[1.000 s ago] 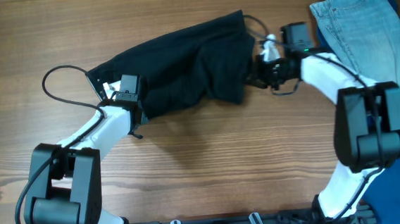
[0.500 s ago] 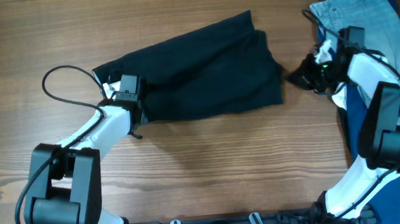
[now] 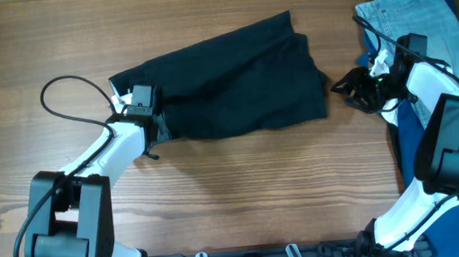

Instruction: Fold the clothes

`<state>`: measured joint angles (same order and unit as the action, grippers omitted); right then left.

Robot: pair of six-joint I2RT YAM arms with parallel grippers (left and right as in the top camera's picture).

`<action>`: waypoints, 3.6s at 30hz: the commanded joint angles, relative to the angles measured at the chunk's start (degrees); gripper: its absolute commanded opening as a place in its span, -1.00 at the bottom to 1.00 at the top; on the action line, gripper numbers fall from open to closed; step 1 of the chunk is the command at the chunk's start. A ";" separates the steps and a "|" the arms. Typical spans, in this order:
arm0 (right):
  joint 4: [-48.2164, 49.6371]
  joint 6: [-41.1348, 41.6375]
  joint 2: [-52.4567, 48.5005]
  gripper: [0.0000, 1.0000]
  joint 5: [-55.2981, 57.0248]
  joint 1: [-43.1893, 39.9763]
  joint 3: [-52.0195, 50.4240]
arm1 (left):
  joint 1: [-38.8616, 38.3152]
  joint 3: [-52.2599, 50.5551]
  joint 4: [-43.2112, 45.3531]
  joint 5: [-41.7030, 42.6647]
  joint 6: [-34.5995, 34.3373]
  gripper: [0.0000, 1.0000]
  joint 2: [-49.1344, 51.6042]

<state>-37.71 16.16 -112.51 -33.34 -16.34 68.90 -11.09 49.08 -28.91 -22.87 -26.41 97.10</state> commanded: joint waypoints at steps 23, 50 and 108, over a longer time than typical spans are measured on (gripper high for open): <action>-8.79 -10.29 16.13 0.58 5.42 4.26 0.15 | -1.40 -0.87 -11.43 5.70 0.50 0.99 -21.64; -13.18 -14.05 20.09 0.76 12.35 26.99 0.13 | -2.29 -0.92 22.82 11.78 0.55 0.68 -4.17; -4.79 -14.47 12.26 0.82 8.85 26.93 -1.09 | 3.06 -0.90 25.86 3.15 -4.07 0.99 -3.37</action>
<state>-46.61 2.63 -96.95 -23.16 10.41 68.53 -8.45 48.12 -3.07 -21.19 -29.89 95.15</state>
